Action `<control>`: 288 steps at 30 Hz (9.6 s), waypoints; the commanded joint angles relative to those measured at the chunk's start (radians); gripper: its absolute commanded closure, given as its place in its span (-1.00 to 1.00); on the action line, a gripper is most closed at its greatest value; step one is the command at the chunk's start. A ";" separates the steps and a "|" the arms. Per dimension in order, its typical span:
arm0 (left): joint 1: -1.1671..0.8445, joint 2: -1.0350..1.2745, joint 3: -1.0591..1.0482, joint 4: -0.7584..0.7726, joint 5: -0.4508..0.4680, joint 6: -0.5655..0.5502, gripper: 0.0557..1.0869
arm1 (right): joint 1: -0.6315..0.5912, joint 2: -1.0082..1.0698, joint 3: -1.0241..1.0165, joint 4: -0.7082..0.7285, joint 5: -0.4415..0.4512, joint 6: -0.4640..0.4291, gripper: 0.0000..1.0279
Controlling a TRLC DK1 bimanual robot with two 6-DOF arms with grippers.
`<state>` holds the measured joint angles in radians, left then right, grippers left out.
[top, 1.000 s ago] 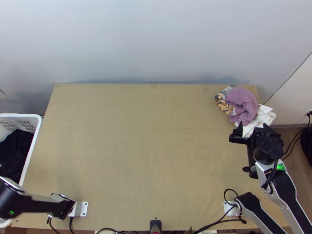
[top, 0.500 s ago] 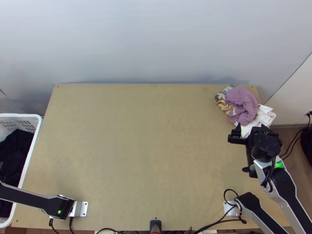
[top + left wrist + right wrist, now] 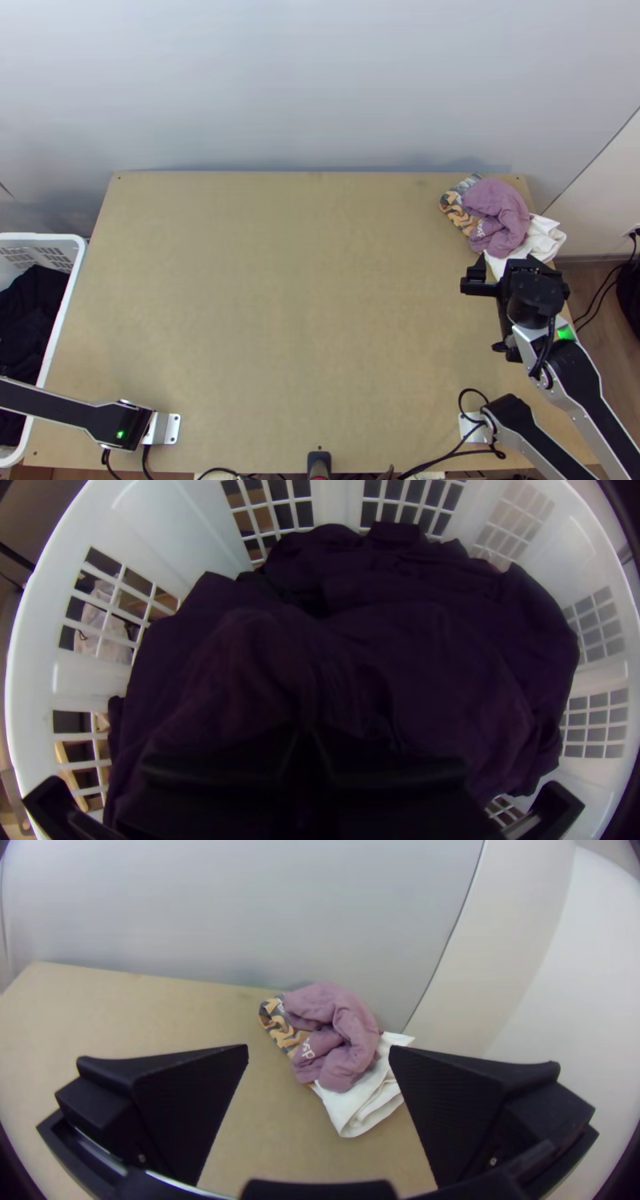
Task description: Fold the t-shirt
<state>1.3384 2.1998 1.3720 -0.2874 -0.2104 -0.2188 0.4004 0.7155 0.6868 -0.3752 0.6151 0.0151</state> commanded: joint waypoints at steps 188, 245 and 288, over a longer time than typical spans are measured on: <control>-1.530 -1.072 -0.180 -0.676 0.080 -0.119 0.92 | 0.324 0.881 0.669 -0.321 -0.672 0.292 0.94; -1.624 -1.167 0.070 -0.702 0.217 -0.275 0.92 | 0.318 0.210 0.522 -0.453 -0.259 0.032 0.95; -1.766 -0.649 -0.033 -0.562 0.517 -0.277 -0.87 | 0.031 0.861 0.458 -0.090 -0.603 0.353 0.95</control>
<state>-0.2714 1.6012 1.4181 -0.7624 0.2390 -0.5117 0.4343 1.5360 1.0985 -0.4671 0.0154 0.3355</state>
